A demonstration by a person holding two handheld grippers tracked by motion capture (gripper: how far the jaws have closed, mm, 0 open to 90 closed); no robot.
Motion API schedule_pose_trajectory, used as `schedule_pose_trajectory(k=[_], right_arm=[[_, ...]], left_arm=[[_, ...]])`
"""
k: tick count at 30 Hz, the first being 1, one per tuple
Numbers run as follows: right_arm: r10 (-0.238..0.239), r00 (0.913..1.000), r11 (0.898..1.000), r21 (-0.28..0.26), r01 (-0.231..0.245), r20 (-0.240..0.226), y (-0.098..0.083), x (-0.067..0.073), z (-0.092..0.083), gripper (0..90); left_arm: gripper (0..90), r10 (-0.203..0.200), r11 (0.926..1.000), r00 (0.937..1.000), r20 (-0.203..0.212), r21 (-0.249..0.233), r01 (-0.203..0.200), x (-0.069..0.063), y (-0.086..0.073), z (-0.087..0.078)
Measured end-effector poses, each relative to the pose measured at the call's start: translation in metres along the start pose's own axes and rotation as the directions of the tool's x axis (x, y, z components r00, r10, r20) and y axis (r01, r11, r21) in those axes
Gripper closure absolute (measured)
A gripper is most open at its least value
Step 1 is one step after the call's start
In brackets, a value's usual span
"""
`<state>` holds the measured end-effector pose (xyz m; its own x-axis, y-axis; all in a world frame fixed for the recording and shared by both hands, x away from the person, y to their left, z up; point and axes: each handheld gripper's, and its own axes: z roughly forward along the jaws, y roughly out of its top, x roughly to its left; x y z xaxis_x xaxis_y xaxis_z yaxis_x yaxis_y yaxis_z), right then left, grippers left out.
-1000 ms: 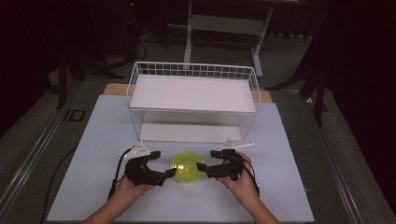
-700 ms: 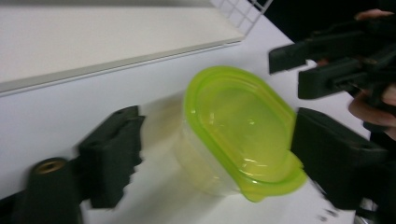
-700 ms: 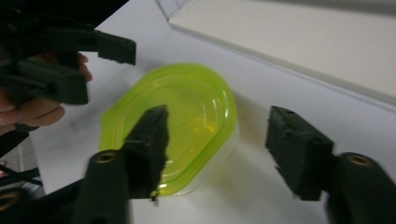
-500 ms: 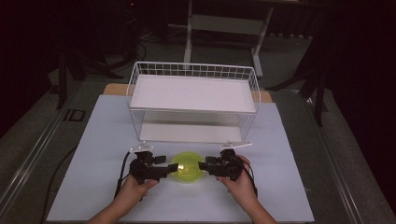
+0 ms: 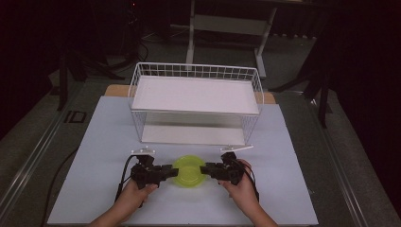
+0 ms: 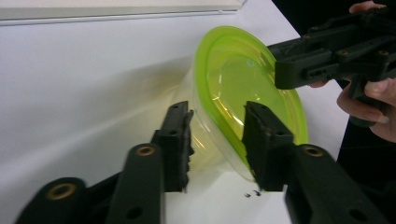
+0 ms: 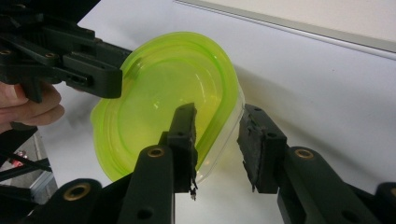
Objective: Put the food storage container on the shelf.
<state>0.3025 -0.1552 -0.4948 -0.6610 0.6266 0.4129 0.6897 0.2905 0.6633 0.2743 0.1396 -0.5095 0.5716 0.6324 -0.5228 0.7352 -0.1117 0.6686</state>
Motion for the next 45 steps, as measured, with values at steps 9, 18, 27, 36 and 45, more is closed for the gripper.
schedule_pose_trajectory(k=[9,18,27,36,45], right_arm=[[0.029,0.9985,1.0,-0.001,-0.029,-0.046,-0.006,0.01,-0.004,74.9],[0.009,0.9999,1.0,-0.009,-0.009,-0.013,-0.009,0.02,-0.009,81.1],[0.034,0.9994,0.996,-0.086,-0.035,-0.008,0.004,0.019,-0.021,81.1],[0.094,0.9955,0.984,-0.153,-0.091,0.011,0.02,0.008,-0.026,81.1],[0.146,0.9884,0.973,-0.188,-0.135,0.043,0.035,-0.009,-0.019,80.9]], left_arm=[[73.7,-0.013,0.9999,0.9998,-0.016,-0.005,0.013,-0.011,-0.008,-0.006],[81.5,-0.042,0.999,0.9989,-0.023,-0.017,0.041,-0.017,-0.007,-0.012],[82.0,0.009,0.9976,0.9997,-0.021,-0.069,-0.011,-0.022,0.018,-0.017],[81.9,-0.017,0.993,0.9998,-0.01,-0.117,0.015,-0.015,0.043,-0.008],[81.8,-0.02,0.9855,0.9995,-0.026,-0.169,0.015,-0.005,0.057,0.007]])
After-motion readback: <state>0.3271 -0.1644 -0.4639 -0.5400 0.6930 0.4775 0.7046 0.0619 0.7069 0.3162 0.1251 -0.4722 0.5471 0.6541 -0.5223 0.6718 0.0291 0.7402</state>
